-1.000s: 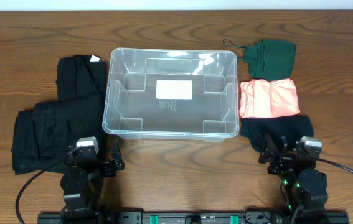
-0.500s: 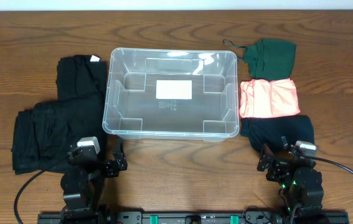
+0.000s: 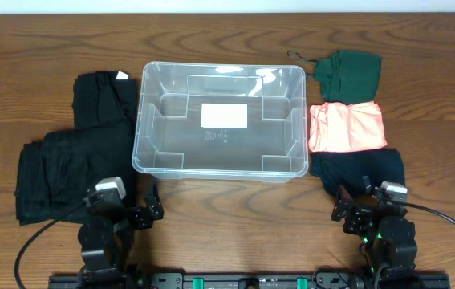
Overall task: Pack container
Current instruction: 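Reach the left gripper to the black clothes stack and grasp it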
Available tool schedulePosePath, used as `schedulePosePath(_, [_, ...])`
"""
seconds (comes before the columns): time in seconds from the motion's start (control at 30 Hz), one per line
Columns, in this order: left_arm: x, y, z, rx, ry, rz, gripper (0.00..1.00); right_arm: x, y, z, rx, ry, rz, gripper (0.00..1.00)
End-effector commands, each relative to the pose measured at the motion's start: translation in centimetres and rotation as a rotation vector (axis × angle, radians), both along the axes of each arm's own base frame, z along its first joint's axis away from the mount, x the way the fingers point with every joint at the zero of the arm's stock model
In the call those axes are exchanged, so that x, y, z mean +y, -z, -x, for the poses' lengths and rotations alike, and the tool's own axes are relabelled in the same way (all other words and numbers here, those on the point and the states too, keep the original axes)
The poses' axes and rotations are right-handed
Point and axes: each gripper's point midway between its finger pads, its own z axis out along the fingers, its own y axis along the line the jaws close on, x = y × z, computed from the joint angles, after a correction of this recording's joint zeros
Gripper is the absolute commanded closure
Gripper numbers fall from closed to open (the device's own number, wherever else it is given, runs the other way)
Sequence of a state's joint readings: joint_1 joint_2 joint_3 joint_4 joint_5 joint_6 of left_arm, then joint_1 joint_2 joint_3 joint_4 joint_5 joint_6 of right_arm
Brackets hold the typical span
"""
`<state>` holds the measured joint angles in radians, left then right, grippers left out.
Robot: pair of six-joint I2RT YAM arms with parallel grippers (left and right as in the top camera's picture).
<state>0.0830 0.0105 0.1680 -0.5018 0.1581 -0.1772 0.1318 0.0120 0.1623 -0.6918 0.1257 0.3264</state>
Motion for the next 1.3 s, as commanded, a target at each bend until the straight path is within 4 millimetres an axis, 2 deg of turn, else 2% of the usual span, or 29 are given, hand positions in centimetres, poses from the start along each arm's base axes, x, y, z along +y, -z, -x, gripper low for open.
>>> schedulePosePath(0.0, [2.2, -5.1, 0.7, -0.099, -0.133, -0.028, 0.02, -0.2, 0.2, 0.2, 0.009, 0.016, -0.009, 0.01])
schedulePosePath(0.07, [3.3, -7.3, 1.6, -0.124, -0.199, -0.053, 0.02, -0.2, 0.2, 0.2, 0.009, 0.016, -0.009, 0.01])
schedulePosePath(0.23, [7.5, -13.6, 5.6, -0.182, -0.465, -0.106, 0.02, -0.2, 0.2, 0.2, 0.009, 0.016, -0.009, 0.01])
schedulePosePath(0.37, [9.5, -16.8, 7.5, -0.139, -0.593, -0.163, 0.02, -0.2, 0.2, 0.2, 0.009, 0.016, -0.009, 0.01])
schedulePosePath(0.43, [10.2, -17.8, 7.5, -0.096, -0.630, -0.200, 0.02, -0.2, 0.2, 0.2, 0.009, 0.016, -0.009, 0.01])
schedulePosePath(0.67, [10.9, -21.1, 4.1, 0.037, -0.616, -0.304, 0.02, -0.2, 0.2, 0.2, 0.009, 0.016, -0.009, 0.01])
schedulePosePath(0.77, [10.6, -21.7, 2.8, 0.048, -0.588, -0.293, 0.02, -0.2, 0.2, 0.2, 0.009, 0.016, -0.009, 0.01])
schedulePosePath(0.9, [8.8, -22.1, 0.9, 0.009, -0.473, -0.231, 0.02, -0.2, 0.2, 0.2, 0.009, 0.016, -0.009, 0.01])
schedulePosePath(1.0, [8.8, -22.7, 0.1, -0.015, -0.474, -0.226, 0.02, -0.2, 0.2, 0.2, 0.009, 0.016, -0.009, 0.01])
schedulePosePath(1.13, [9.2, -21.8, -1.8, 0.071, -0.489, -0.208, 0.02, -0.2, 0.2, 0.2, 0.009, 0.016, -0.009, 0.01])
schedulePosePath(1.27, [10.4, -20.0, -5.1, 0.246, -0.498, -0.159, 0.02, -0.2, 0.2, 0.2, 0.009, 0.016, -0.009, 0.01])
